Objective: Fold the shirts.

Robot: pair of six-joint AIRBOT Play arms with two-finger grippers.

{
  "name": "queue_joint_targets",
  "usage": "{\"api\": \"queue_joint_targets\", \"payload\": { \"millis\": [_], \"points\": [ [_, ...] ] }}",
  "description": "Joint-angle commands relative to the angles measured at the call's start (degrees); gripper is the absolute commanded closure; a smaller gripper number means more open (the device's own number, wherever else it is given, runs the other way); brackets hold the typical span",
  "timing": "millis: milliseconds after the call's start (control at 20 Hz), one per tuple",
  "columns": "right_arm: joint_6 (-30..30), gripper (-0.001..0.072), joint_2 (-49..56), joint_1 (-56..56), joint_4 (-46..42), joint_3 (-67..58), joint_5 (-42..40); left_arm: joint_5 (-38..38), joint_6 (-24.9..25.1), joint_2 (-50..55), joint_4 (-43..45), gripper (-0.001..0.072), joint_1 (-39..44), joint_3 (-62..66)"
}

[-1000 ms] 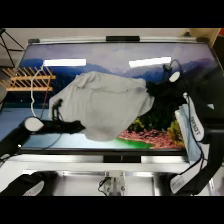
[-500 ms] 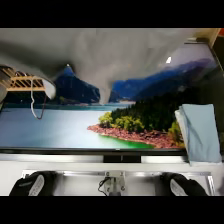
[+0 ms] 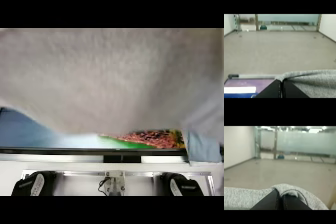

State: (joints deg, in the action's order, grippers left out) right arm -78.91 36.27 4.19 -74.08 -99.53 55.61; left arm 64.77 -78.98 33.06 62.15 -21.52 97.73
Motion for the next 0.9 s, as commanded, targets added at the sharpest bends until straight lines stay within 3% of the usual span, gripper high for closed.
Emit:
{"api": "queue_joint_targets", "payload": {
  "millis": [0,150,350,500,600,850],
  "points": [
    [-1.5,0.0644,4.4,0.0,-8.0,1.5,17.1,7.9,-1.2,0.3,2.4,0.0676,-0.2,-9.7],
    [-1.5,0.0645,13.9,0.0,-9.9,5.7,19.1,4.6,-0.9,1.7,2.2,0.0677,-0.2,-24.6],
    [-5.5,0.0644,31.4,0.0,-9.8,8.2,6.1,-7.3,4.4,10.8,-0.4,0.0677,-0.2,-40.5],
    [-13.4,0.0644,44.1,0.0,-6.6,8.2,-4.3,-14.5,4.4,23.3,-3.1,0.0677,-0.2,-41.7],
    [-15.5,0.0644,50.4,0.0,0.4,8.2,-9.2,-18.4,4.4,30.9,-9.2,0.0677,-0.1,-41.1],
    [-16.6,0.0644,62.6,-0.4,11.2,8.2,-9.6,-25.9,4.4,44.9,-13.2,0.0676,4.8,-41.0]
  ]
}}
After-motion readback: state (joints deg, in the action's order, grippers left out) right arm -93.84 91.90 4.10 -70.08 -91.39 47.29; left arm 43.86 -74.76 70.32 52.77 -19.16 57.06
